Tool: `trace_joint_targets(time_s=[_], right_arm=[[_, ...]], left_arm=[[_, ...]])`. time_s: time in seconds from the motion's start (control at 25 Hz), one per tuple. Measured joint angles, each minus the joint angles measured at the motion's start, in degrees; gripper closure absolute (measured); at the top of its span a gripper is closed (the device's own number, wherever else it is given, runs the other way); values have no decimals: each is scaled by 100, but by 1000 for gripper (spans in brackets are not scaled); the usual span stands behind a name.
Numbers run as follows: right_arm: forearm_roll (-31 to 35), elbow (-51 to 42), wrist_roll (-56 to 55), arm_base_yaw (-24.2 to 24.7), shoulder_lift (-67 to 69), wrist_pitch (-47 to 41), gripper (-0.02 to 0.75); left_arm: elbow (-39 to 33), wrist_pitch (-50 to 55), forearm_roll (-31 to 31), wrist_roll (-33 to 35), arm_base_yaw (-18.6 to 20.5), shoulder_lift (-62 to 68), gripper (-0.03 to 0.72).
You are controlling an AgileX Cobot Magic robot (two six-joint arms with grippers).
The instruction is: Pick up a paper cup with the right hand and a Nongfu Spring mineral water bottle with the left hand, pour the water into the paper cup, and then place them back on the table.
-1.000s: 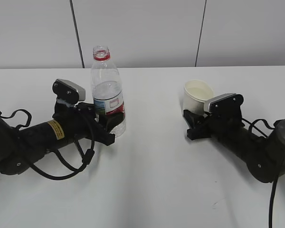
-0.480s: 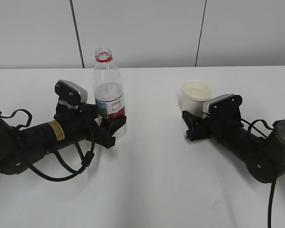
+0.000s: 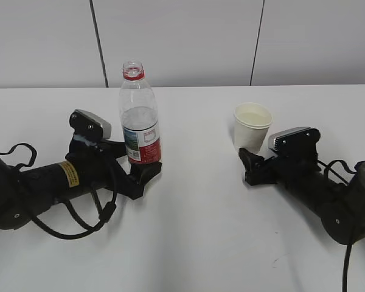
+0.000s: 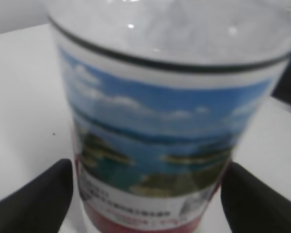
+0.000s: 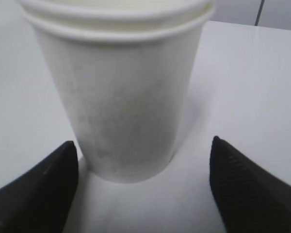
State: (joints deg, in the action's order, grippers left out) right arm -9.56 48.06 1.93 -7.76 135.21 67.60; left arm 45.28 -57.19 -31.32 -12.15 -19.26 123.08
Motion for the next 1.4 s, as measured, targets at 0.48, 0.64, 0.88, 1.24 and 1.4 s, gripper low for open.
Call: trace_joint_targets(time_s=[0.48,0.64,0.88,1.24,1.4], right_arm=[[1208,-994,193,0,-584,-47,124],[1476,-1005,447,109,-593,-47,141],[1534,-1005,477,609,-612,-47,143],[1291,-907,125,983,-798,-177,151],[1157,-592,116,983,-1417,-1062,152]], left_arm=[[-952,-105,1046,432,342,-374,123],[-971,-159,1908,554,610,-390,123],[-971,-326,3132,1312,1048,-390,123],[-950,-58,3842,1472,1424,-654,127],[-611,959,3864,1712,1424,-1194,130]])
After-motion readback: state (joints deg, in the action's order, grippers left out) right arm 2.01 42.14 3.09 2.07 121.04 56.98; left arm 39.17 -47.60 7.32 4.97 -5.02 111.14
